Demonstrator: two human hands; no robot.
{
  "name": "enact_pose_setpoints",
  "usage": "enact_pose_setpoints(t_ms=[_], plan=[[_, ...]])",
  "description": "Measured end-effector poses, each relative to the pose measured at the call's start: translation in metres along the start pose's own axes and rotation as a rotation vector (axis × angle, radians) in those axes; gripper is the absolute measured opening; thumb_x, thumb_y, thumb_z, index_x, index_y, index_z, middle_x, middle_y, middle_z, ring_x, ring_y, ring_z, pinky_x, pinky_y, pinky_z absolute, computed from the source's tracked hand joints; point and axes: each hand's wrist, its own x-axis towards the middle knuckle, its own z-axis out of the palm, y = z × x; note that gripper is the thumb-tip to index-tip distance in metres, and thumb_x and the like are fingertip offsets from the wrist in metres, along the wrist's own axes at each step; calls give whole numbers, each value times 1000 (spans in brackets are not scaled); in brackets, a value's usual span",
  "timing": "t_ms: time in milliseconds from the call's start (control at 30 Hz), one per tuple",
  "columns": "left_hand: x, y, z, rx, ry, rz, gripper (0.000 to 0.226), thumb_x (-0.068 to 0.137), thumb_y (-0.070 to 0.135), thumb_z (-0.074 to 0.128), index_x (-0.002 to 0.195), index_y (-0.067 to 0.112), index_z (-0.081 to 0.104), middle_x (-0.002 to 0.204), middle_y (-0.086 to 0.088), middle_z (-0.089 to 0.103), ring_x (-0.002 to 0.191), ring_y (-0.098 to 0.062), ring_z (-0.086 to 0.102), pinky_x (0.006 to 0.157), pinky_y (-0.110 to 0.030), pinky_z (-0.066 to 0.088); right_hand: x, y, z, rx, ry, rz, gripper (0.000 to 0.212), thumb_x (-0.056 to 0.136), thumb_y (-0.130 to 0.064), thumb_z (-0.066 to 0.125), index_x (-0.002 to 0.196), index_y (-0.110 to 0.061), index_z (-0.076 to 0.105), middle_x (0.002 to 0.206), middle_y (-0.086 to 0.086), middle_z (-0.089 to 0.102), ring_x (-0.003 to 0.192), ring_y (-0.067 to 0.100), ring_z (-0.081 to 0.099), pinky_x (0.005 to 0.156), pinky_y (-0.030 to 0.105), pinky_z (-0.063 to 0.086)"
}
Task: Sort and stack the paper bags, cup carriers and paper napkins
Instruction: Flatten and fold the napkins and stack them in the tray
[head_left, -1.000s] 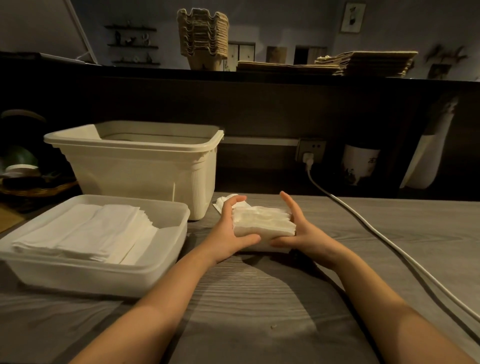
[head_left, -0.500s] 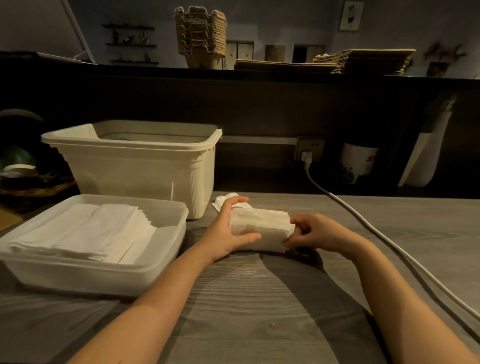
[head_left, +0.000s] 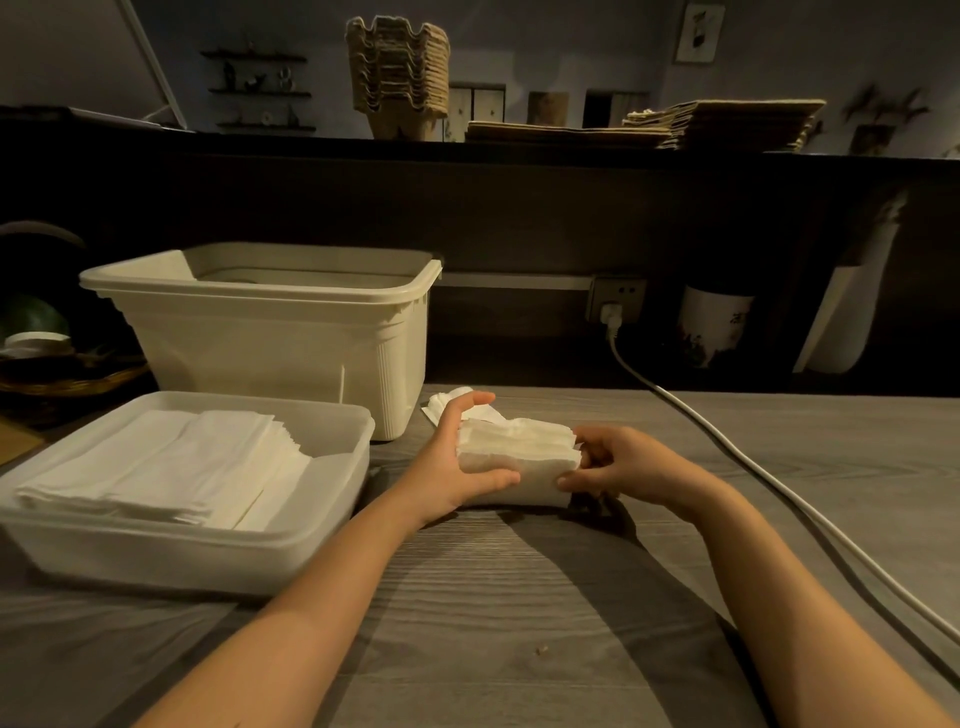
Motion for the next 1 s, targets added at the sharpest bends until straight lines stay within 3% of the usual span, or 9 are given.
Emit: enact_pose_setpoints(t_ms=[167,233,367,567,833,1000], plan=[[2,-3,-2,-66,35,18,67,78,8,73,118,45,34,109,5,52,93,-8,59,72,-16,53,2,5,2,7,84,6,12,86,-22,64,95,-29,58,79,-8,58,72,3,53,65,14,42],[3,-3,-3,-36,67,40,59,76,11,75,112,44,43,109,3,54,91,-9,60,70,-14,52,2,6,2,-11,129,-8,14,86,-22,64,100,-24,60,87,-9,58,79,2,53,66,14,42],[3,1,-3,39,145,81,38,77,13,74,99,38,55,102,16,54,90,-4,56,67,-12,51,5,5,3,-16,248,-46,15,85,-22,65,98,-17,60,92,-15,54,86,-3,49,68,11,39],[1,-7,-3,246,-48,-73,55,79,30,73,123,33,38,111,9,59,101,-8,57,84,-25,48,7,10,6,38,152,2,16,88,-19,61,100,-28,55,95,-16,56,93,1,53,69,12,41],[0,-5,0,185,-50,-65,48,83,34,68,110,31,28,102,9,48,83,-8,54,66,-19,45,8,17,4,121,113,-7,33,84,-19,66,115,-25,55,111,-8,60,104,7,55,78,16,44],[0,-6,0,141,-55,-56,53,78,30,74,102,38,28,104,13,46,91,-8,54,74,-23,49,8,16,9,126,94,-49,54,80,-18,71,128,-24,47,116,-11,54,108,6,51,78,14,45]])
